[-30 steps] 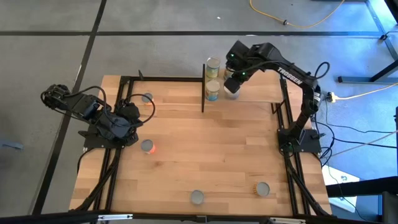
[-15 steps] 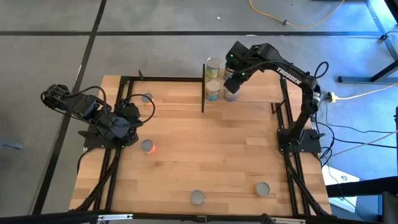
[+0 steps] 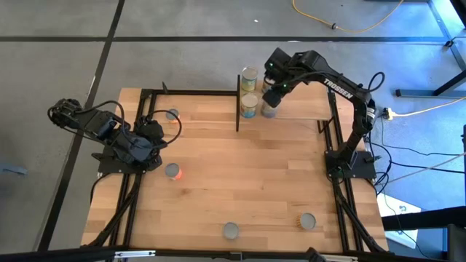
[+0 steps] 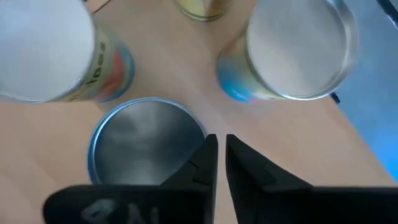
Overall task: Pick and place cans onto a shelf
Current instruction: Put the canned peas on the shelf, then put the canned saucy meatballs on the shelf
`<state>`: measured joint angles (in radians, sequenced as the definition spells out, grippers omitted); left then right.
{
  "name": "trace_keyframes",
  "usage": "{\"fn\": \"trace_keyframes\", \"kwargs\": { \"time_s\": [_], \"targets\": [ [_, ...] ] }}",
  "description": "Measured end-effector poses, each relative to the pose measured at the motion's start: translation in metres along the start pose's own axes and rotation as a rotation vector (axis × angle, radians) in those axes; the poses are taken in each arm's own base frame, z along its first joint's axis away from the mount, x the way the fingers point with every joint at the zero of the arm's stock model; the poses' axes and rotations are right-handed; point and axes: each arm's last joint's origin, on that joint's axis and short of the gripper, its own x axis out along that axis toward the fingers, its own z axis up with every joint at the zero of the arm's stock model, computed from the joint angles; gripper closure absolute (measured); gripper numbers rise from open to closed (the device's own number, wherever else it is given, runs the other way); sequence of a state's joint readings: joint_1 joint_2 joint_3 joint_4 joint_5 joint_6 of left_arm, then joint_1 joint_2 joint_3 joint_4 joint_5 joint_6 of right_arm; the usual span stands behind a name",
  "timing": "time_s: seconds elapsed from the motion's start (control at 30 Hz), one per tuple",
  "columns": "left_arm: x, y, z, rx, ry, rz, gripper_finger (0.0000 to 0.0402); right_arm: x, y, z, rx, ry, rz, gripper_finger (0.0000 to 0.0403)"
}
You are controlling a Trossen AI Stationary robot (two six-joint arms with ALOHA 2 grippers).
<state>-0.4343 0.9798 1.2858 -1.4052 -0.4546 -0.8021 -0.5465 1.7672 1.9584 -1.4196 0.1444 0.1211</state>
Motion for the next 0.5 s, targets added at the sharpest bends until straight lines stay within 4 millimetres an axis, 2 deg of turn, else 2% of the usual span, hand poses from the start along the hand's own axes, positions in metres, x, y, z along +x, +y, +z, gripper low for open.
{"fn": "trace_keyframes", "kwargs": {
  "time_s": [0.27, 0.5],
  "targets": [
    [0.000, 0.000, 0.000, 0.000, -0.001, 0.000, 0.0354, -0.011, 0.001, 0.003, -0.026, -0.038, 0.019, 0.0368],
    [0.000, 0.000, 0.000, 0.000, 0.001, -0.001, 0.0354, -0.046, 0.015, 0.005, -0.059, -0.139, 0.119, 0.0368]
  ]
}}
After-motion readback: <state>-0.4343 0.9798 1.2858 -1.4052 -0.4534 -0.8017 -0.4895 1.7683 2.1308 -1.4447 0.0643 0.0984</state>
